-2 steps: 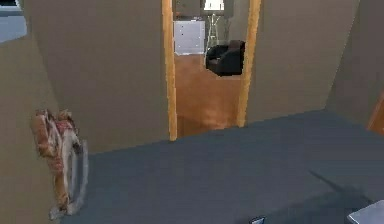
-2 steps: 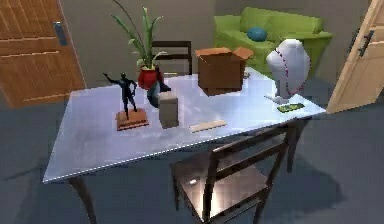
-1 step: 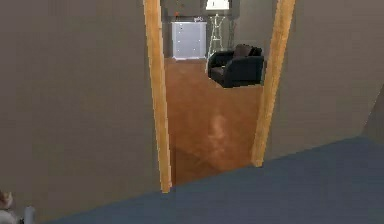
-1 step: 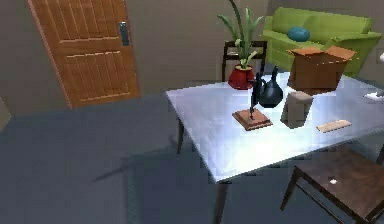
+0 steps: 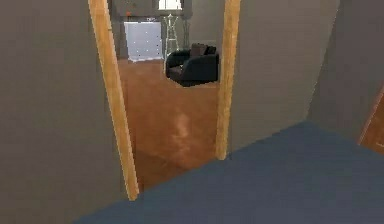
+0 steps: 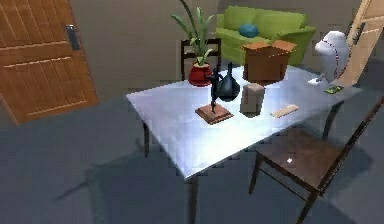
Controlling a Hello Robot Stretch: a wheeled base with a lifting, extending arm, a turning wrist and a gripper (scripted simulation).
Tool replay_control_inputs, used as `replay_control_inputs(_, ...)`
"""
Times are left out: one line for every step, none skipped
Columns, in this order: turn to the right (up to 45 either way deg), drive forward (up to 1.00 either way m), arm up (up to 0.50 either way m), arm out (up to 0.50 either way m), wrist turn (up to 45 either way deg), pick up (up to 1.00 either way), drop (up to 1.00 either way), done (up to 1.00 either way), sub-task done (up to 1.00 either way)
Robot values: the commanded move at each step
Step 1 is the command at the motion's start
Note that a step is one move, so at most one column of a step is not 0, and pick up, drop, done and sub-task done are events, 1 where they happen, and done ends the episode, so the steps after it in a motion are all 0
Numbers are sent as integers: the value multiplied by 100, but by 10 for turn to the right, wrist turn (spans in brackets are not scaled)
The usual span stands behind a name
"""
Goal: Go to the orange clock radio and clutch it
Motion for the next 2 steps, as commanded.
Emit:
replay_control_inputs(0, 100, 0, 0, 0, 0, 0, 0, 0)
replay_control_inputs(0, 40, 0, 0, 0, 0, 0, 0, 0)
